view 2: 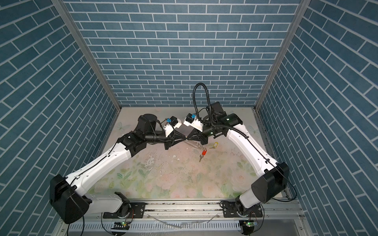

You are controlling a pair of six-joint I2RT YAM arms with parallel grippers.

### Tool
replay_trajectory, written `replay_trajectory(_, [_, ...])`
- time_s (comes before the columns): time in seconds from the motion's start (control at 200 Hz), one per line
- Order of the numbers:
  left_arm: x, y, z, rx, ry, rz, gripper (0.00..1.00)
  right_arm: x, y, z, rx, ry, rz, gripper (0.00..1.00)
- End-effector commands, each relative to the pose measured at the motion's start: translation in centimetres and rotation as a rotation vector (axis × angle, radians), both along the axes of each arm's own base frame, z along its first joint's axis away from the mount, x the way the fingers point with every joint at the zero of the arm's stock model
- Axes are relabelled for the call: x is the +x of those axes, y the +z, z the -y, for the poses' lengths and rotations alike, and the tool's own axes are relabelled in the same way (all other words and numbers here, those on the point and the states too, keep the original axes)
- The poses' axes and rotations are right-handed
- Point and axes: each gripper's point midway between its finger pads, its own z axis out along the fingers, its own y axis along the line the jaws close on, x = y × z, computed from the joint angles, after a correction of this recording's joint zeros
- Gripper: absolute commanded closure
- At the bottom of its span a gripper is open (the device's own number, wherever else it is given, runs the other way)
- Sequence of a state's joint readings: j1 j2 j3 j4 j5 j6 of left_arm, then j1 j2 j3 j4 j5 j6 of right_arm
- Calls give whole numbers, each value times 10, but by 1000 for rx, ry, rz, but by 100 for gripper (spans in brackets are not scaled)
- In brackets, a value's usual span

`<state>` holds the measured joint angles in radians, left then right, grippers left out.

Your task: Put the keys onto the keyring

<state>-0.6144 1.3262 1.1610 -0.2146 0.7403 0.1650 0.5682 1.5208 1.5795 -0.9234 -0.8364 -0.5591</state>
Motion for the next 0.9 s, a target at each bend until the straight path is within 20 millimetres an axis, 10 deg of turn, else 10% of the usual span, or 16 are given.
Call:
replay_trajectory(0.0, [-5, 14, 11, -37, -52, 39, 77, -9, 22, -11, 83, 92, 56, 100])
replay_trajectory(0.895, [-12, 15, 6, -50, -50, 59, 100, -7, 29, -7, 133, 64, 52, 100])
